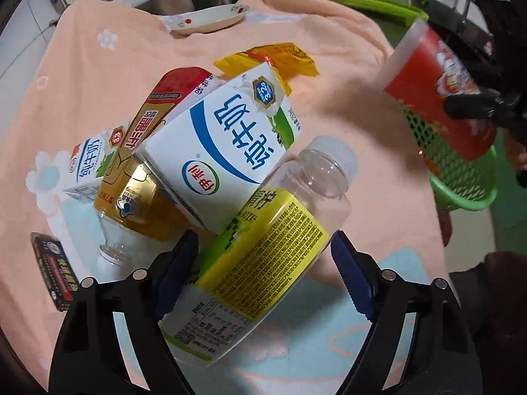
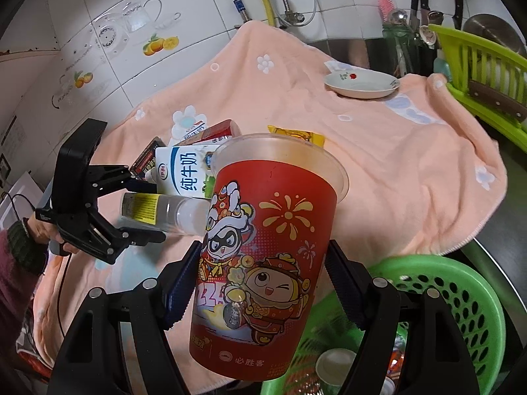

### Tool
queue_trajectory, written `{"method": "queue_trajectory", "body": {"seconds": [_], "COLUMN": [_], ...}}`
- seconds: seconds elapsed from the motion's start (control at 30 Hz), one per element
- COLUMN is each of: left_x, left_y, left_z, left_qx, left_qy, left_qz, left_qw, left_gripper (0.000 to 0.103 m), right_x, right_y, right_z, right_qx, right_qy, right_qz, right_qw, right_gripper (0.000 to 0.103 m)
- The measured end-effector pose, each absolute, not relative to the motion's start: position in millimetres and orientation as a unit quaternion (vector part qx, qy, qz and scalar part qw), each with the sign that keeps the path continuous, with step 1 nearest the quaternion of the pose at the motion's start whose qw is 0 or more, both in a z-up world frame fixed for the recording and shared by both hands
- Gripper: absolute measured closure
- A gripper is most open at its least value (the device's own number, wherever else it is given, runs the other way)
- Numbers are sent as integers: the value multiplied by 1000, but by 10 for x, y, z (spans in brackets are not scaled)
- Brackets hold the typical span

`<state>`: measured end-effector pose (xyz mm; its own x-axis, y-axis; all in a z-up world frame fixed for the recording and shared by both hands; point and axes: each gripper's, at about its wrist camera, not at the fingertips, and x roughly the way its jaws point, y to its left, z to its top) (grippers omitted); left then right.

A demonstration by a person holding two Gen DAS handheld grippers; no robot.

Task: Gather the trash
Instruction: 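Lift the clear bottle with the left tool while the right tool carries the red cup over the basket, then drop the red cup into the green basket with the right tool while the left tool carries the bottle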

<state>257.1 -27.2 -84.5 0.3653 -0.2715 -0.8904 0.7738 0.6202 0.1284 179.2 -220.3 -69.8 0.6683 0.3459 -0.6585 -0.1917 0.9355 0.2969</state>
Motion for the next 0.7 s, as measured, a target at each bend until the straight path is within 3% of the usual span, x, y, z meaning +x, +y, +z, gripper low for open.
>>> {"method": "queue_trajectory", "body": {"seconds": [0.37, 0.53, 0.7], "left_x": [2370, 2272, 2161], "left_y": [-353, -282, -193], "left_z": [-888, -842, -816], "left_qx": [298, 271, 228], "left_qy": [434, 444, 458], "left_qz": [-258, -256, -255], "left_qw": [810, 815, 821], "left_gripper": [30, 46, 52], "right_x": [1523, 1421, 1337], "right_y": [-2379, -2430, -2482], "right_z": [-698, -697, -725], "right_qx": [96, 86, 74], "right_qy": [379, 377, 380], "right_qz": [117, 104, 88], "right_qw": [913, 916, 918], "right_gripper": [31, 31, 31]}}
